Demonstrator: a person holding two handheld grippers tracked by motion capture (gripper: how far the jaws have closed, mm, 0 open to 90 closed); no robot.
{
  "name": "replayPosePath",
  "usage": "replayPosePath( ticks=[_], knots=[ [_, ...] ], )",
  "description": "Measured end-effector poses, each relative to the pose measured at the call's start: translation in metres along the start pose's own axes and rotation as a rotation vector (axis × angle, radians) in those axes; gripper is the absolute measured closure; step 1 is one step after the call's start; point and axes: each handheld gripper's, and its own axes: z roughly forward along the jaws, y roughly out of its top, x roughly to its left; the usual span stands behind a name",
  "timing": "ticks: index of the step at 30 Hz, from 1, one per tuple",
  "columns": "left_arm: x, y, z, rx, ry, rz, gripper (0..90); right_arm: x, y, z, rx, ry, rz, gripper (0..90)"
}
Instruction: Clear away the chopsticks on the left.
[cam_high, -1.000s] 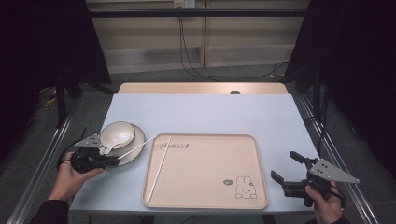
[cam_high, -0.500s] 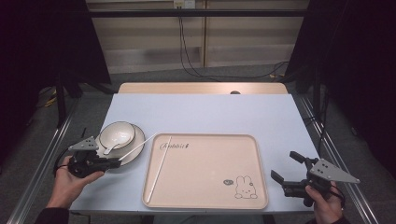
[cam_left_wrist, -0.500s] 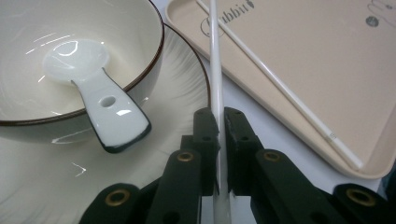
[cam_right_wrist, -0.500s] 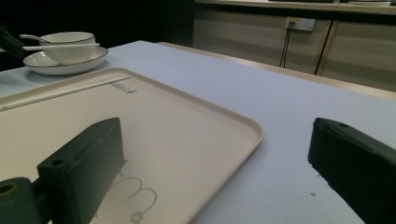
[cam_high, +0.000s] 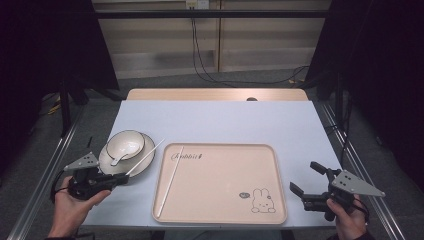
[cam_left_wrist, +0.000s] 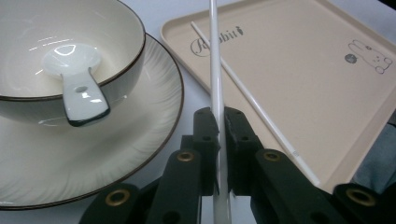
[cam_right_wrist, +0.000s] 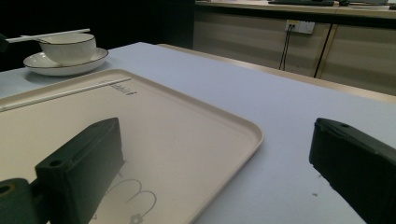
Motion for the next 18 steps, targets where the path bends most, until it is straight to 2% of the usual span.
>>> replayPosePath(
  ticks=[1, 3, 5, 6, 10, 12, 16, 18],
  knots=[
    [-0.002, 0.0, 0.0, -0.01, -0.015, -0.007, 84.5, 0.0, 0.0, 0.0, 0.0, -0.001, -0.001, 2.0],
    [-0.008, -0.001, -0.001, -0.03, -0.004, -0.001, 84.5, 0.0, 0.0, 0.0, -0.002, -0.001, 0.002, 1.6],
    [-0.013, -0.001, -0.002, -0.055, -0.022, -0.02, 84.5, 0.0, 0.0, 0.0, 0.0, -0.001, 0.007, 1.0],
    [-0.016, -0.001, -0.002, -0.058, -0.015, -0.02, 84.5, 0.0, 0.0, 0.0, -0.001, -0.001, 0.005, 0.9],
    [-0.026, -0.005, 0.0, -0.054, 0.01, -0.044, 84.5, 0.001, 0.0, 0.0, -0.003, -0.005, 0.007, 0.7],
    [-0.032, -0.006, 0.001, -0.047, -0.003, -0.046, 84.5, 0.001, 0.0, 0.0, -0.003, -0.004, 0.005, 0.8],
    [-0.047, -0.005, 0.004, -0.036, 0.033, -0.056, 84.5, 0.001, 0.0, 0.001, -0.004, -0.002, 0.007, 1.5],
    [-0.053, -0.004, 0.006, -0.044, 0.013, -0.074, 84.5, 0.001, 0.0, 0.001, -0.005, -0.001, 0.006, 1.5]
  ],
)
